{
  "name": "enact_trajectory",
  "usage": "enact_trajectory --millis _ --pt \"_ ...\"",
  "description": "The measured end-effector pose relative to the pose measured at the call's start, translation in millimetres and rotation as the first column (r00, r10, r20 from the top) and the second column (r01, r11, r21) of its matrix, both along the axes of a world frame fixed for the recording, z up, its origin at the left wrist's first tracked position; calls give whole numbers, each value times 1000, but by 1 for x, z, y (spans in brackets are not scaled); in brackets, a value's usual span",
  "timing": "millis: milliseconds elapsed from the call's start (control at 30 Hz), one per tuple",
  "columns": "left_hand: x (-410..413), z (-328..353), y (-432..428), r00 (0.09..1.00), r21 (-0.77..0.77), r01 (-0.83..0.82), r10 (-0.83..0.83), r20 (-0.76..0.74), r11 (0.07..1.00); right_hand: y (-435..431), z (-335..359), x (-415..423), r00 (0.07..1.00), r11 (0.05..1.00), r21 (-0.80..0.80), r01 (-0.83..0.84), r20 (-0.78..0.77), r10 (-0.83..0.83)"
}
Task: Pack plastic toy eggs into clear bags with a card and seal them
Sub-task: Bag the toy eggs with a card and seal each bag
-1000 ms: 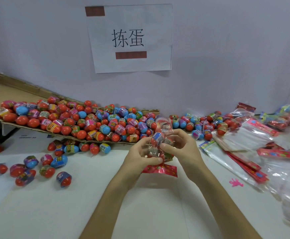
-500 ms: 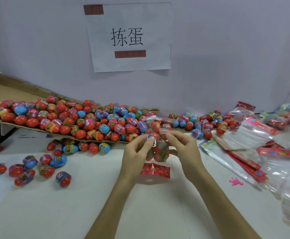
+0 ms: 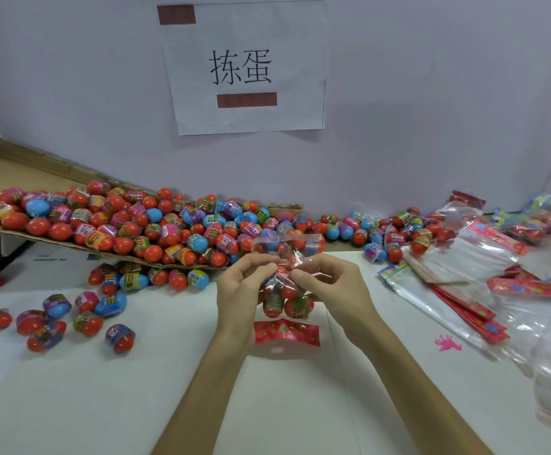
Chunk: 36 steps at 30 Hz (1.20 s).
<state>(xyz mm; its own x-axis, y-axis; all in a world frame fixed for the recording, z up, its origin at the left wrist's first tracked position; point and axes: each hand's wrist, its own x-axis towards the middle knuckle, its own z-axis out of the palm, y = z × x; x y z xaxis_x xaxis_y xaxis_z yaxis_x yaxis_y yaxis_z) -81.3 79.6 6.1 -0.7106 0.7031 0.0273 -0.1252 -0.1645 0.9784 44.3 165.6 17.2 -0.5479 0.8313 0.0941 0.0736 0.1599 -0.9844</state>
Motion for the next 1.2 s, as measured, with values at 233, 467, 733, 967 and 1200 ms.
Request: enact_trajectory --millis 233,467,733,967,1200 --pt "5 2 0 999 72 -11 14 -35 997 1 2 3 999 1000 -11 -12 -37 11" --pt "5 0 1 996 66 -87 86 9 994 5 3 4 987 993 -37 112 -112 -116" --pt "7 -2 2 995 89 -93 96 -22 992 2 -4 2 977 948 234 214 -67 -204" --pt "23 -4 2 961 80 -62 81 -265 995 -7 -5 3 939 614 716 333 -194 -283" --pt "31 -5 1 837 54 27 7 -548 998 -11 -5 1 966 647 717 258 -201 -163"
